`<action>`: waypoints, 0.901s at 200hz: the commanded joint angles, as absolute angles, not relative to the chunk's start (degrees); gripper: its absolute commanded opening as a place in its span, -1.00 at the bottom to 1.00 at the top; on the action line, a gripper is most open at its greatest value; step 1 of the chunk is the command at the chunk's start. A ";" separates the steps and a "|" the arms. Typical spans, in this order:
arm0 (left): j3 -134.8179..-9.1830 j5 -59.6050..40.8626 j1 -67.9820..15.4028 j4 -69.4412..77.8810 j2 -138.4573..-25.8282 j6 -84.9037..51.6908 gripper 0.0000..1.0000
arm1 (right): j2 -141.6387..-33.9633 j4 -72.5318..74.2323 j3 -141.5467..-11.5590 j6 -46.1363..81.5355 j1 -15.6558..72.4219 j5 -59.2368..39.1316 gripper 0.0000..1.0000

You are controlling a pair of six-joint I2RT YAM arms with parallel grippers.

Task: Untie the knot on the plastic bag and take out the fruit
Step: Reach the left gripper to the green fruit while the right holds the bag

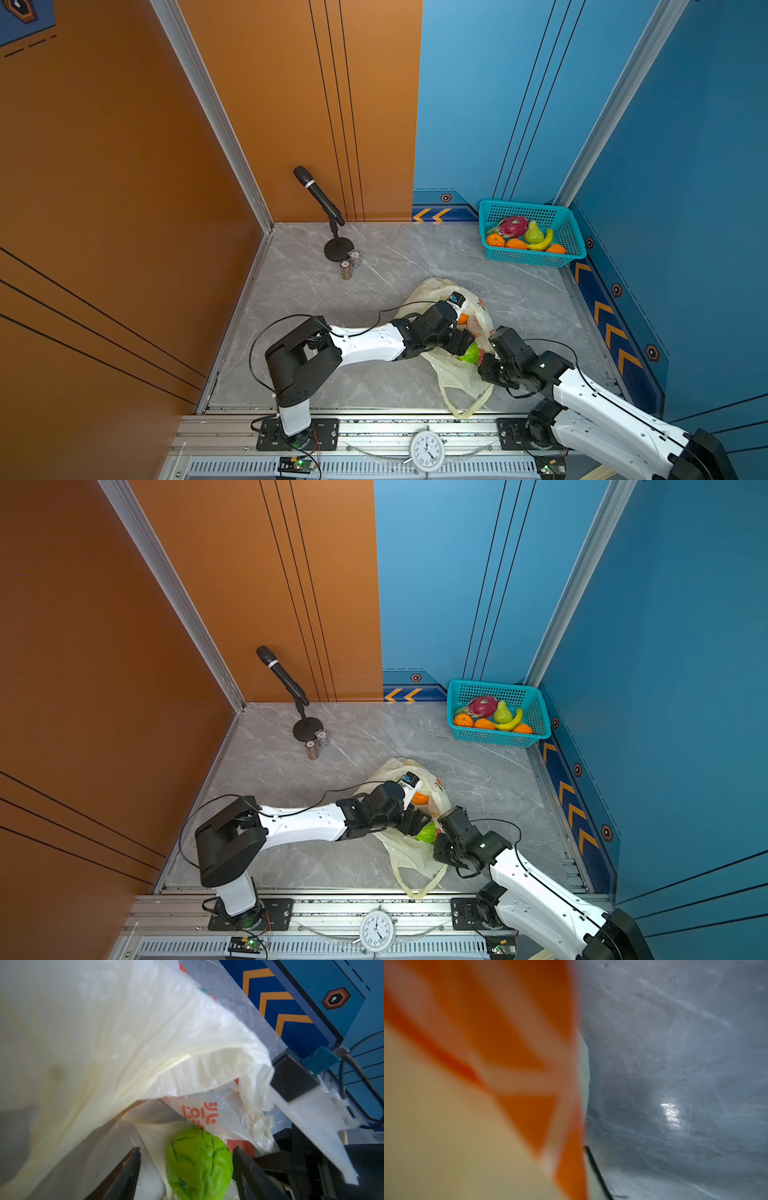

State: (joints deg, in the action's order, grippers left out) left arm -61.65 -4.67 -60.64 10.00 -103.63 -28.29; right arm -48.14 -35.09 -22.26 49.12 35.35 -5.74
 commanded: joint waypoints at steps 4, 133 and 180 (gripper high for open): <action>-64.12 -8.97 -60.29 9.57 -106.98 -27.85 0.45 | -47.32 -36.02 -21.35 50.25 35.39 -4.07 -0.60; -62.68 -16.24 -62.13 12.72 -110.23 -22.75 0.53 | -44.52 -39.52 -22.12 50.91 34.41 1.87 -0.57; -64.56 -14.67 -62.17 11.17 -111.92 -23.32 0.66 | -41.68 -40.54 -22.65 51.74 33.50 1.87 -0.57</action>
